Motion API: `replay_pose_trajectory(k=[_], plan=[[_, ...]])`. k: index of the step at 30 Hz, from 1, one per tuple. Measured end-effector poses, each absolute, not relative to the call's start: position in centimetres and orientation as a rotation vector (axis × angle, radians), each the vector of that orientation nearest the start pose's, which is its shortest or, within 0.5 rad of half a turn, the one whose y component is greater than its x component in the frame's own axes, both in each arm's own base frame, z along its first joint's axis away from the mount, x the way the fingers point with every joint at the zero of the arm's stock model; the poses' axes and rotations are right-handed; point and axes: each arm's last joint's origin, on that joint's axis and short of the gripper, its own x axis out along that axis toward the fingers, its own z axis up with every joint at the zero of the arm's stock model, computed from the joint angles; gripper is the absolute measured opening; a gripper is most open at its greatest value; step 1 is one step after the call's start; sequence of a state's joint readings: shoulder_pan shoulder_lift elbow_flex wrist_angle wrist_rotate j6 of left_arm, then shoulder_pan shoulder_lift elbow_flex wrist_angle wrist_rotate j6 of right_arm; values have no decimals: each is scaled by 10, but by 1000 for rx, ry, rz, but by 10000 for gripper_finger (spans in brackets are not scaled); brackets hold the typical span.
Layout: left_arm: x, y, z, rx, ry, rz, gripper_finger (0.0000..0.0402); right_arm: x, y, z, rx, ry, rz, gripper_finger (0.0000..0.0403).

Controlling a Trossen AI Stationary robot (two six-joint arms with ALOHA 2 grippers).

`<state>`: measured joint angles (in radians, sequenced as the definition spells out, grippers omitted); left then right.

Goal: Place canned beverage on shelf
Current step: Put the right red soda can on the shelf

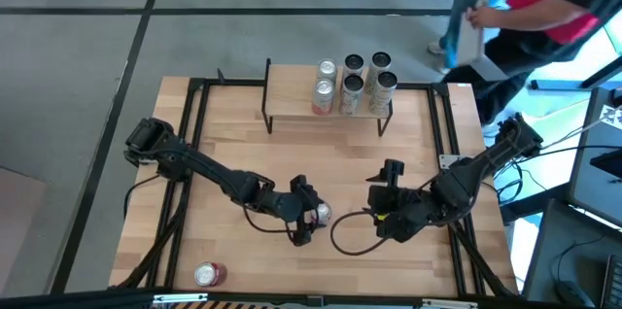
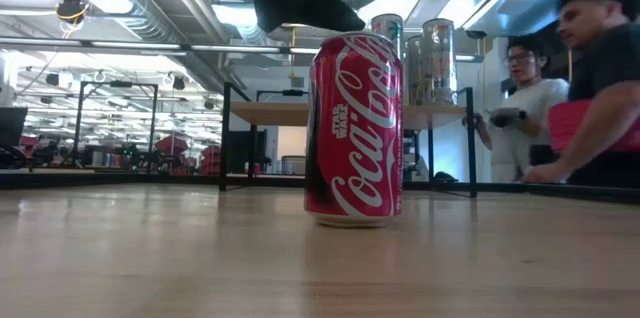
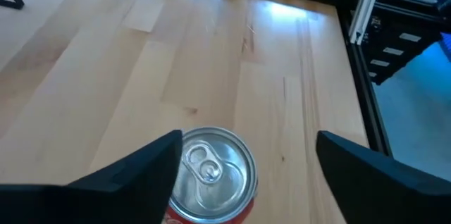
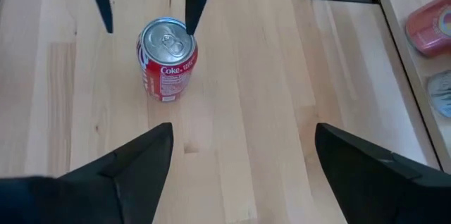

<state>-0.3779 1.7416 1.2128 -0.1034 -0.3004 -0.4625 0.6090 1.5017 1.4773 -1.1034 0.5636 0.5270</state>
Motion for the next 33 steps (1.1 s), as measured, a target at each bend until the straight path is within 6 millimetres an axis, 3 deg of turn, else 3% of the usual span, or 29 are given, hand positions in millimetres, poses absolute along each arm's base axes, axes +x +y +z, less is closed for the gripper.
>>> replay_pose_trajectory(k=[7,18,26,33], plan=[[357,-140,236,-240,601,45,368,245,152,338,-139,901,-206,333],[356,-141,235,-153,578,102,365,245,152,338,-138,900,-206,333],[365,-142,213,-149,629,122,365,245,152,338,-118,896,-215,333],[368,-135,208,-125,619,207,365,245,152,338,-117,896,-215,333]])
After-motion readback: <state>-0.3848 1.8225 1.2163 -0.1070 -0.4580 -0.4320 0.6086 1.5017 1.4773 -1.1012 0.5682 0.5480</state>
